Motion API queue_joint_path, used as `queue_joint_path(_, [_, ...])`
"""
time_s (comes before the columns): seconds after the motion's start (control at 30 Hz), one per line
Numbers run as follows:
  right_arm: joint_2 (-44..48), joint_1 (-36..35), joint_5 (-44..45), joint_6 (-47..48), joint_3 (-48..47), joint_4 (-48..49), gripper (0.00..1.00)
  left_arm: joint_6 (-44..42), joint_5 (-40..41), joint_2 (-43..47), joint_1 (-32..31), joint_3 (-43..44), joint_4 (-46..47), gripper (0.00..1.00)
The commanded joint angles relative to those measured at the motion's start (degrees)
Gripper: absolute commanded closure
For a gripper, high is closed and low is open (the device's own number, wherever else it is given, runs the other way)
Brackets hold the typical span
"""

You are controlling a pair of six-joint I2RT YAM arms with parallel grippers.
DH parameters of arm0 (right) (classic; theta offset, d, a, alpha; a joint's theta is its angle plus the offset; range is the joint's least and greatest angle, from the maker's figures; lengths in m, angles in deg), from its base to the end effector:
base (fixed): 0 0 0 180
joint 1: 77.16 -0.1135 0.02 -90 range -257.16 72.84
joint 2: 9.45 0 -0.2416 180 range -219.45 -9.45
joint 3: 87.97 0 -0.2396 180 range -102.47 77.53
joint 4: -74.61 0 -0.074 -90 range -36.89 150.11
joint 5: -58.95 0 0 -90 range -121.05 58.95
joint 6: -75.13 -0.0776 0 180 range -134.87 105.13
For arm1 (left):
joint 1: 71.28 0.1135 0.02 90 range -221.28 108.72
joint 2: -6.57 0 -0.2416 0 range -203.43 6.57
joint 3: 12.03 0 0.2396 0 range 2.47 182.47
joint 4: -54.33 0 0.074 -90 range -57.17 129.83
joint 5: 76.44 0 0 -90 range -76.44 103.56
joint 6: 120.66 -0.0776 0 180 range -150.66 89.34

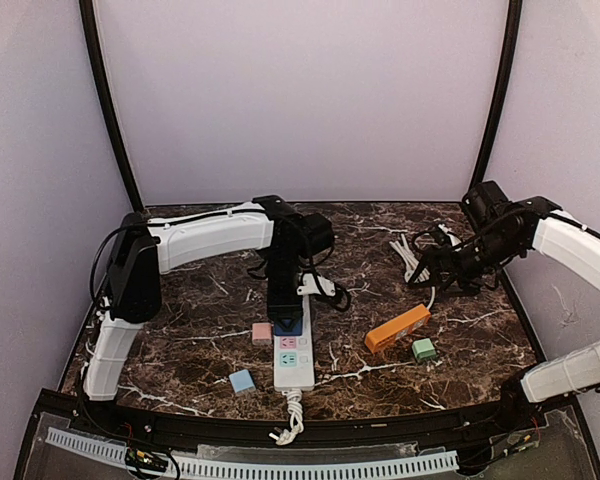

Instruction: Insert the plug

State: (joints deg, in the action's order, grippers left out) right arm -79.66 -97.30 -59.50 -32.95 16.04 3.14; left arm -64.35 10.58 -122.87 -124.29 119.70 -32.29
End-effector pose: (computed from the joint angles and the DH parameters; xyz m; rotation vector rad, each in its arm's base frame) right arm 0.2080 0.1157 0.2353 -0.2016 2.7751 0.8614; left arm 0.2542 -0.3442 0.1589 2.0973 2.2159 -0.1036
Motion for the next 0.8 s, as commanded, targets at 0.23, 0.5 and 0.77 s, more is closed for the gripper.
queue_joint_path(0.23, [-1.01, 0.04, 0.79, -3.62, -1.0, 0.37, 0.01, 4.59, -0.34, -5.75, 0.77, -4.63, 2.73, 0.99])
queue_joint_path(0.5, [-1.57, -0.16, 2.25, -4.5, -1.53, 0.24, 0.01, 3.7, 1.34, -5.2, 0.74, -5.23, 5.41, 0.99])
queue_joint_path(0.77, [-4.37, -0.16, 6.1, -7.03, -2.7, 1.72, 0.01, 4.23, 6.5, -5.02, 2.7, -4.28, 9.65, 0.99])
